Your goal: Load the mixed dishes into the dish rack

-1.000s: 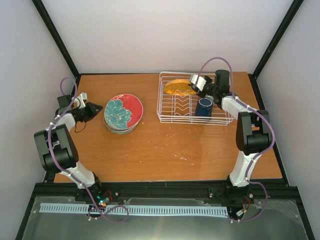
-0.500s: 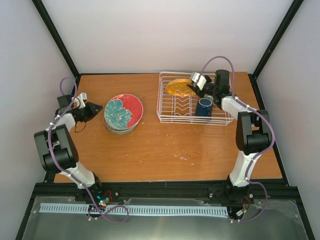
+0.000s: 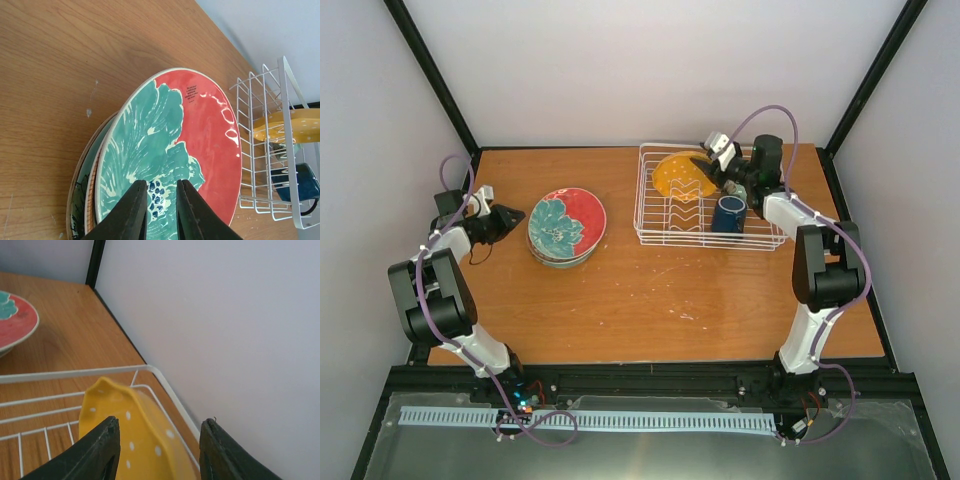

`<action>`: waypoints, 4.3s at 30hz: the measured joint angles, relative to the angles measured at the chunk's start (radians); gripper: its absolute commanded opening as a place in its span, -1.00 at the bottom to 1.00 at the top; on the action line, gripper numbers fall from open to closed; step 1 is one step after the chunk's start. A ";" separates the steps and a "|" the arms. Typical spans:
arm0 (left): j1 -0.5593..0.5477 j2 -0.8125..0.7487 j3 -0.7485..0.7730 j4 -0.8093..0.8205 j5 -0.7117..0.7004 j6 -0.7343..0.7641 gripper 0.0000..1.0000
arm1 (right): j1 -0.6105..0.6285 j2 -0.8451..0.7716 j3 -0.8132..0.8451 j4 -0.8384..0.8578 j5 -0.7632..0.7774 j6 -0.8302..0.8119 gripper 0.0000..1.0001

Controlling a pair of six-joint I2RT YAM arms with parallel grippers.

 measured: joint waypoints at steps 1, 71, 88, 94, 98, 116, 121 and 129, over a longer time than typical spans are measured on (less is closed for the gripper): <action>0.000 0.000 0.000 0.000 0.000 0.000 -0.63 | 0.000 -0.005 0.000 0.010 -0.003 0.015 -0.11; -0.192 0.384 0.421 -0.218 -0.180 0.365 -0.99 | 0.198 -0.352 0.184 -0.669 0.127 0.554 -0.07; -0.194 0.292 0.431 -0.315 -0.235 0.357 -0.57 | 0.444 -0.061 0.603 -1.098 0.085 0.484 -0.18; -0.195 0.163 0.423 -0.391 -0.290 0.357 -0.59 | 0.452 -0.050 0.637 -1.299 0.114 0.526 -0.22; -0.195 0.090 0.390 -0.423 -0.320 0.357 -0.58 | 0.453 -0.052 0.600 -1.404 0.097 0.569 -0.23; -0.196 -0.029 0.216 -0.452 -0.397 0.327 -0.60 | 0.596 0.165 0.513 -1.546 0.049 0.755 -0.31; -0.196 -0.047 0.216 -0.437 -0.399 0.325 -0.60 | 0.594 0.251 0.634 -1.532 0.133 0.813 -0.27; -0.195 -0.064 0.209 -0.420 -0.408 0.325 -0.61 | 0.594 0.464 0.933 -1.551 0.223 0.838 -0.30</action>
